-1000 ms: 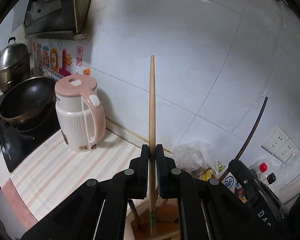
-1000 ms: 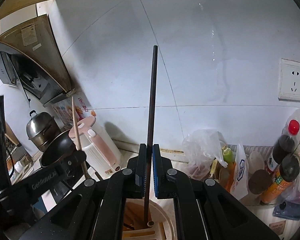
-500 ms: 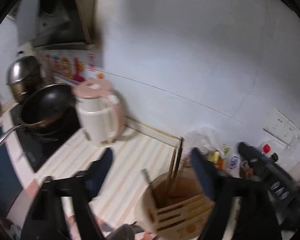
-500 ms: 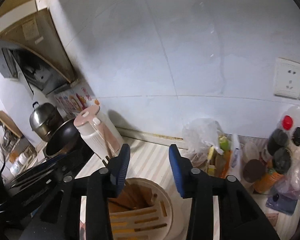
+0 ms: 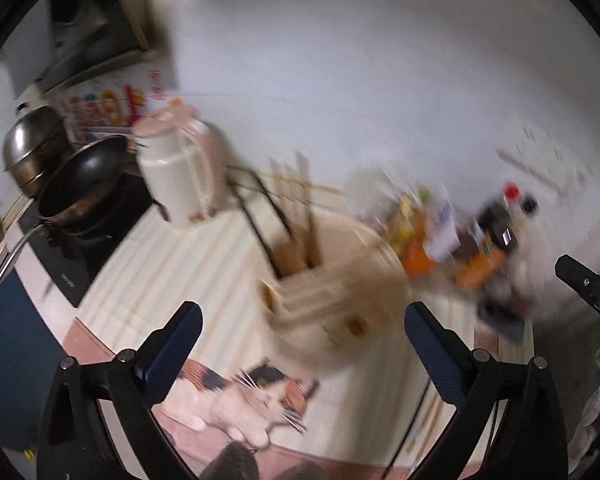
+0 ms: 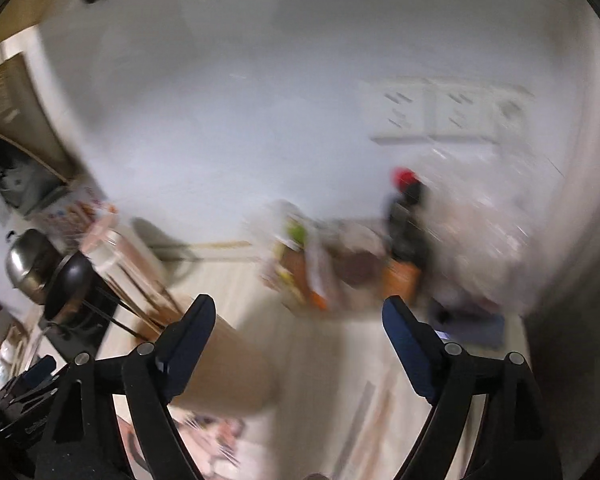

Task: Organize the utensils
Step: 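Move both open tools back over the remaining chopsticks, then grasp a dark chopstick with the left tool while the right tool grasps another dark one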

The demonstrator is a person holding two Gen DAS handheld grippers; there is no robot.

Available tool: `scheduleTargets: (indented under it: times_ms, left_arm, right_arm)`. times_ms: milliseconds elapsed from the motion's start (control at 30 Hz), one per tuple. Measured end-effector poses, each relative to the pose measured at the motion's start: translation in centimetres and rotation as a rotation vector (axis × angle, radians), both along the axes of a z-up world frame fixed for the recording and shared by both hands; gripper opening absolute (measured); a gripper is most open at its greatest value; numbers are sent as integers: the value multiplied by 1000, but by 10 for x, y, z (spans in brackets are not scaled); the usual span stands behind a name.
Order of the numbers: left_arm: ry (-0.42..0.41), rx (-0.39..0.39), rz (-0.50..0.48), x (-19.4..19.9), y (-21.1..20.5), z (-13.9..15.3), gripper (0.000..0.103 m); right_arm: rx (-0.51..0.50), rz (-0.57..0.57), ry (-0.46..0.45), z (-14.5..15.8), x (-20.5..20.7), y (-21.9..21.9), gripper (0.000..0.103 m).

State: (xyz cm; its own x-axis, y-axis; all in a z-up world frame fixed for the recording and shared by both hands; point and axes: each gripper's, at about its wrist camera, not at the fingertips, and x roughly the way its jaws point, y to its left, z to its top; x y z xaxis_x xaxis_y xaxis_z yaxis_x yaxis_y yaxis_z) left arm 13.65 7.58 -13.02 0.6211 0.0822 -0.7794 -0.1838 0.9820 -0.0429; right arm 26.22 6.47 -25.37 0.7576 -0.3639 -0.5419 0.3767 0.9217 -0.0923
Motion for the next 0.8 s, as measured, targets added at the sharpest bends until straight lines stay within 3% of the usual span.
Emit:
scheduleTargets:
  times_ms: [233, 400, 467, 567, 600, 700, 800]
  left_arm:
    - [142, 58, -201, -1, -82, -59, 103]
    - [288, 107, -333, 16, -131, -124, 103]
    - [350, 89, -382, 24, -145, -150, 101]
    - [468, 59, -446, 38, -166, -192, 80]
    - [500, 48, -457, 44, -172, -204, 67]
    - [563, 31, -477, 53, -185, -227, 63]
    - [584, 64, -491, 58, -195, -238, 62]
  right_arm:
    - [34, -209, 106, -46, -59, -81, 87]
    - [78, -301, 192, -85, -81, -130, 86]
    - [101, -324, 225, -102, -87, -149, 76]
    - [146, -356, 276, -128, -91, -177, 48]
    - [156, -364, 290, -135, -91, -182, 41]
    - [190, -405, 336, -158, -95, -210, 40]
    - [224, -425, 369, -173, -101, -229, 40]
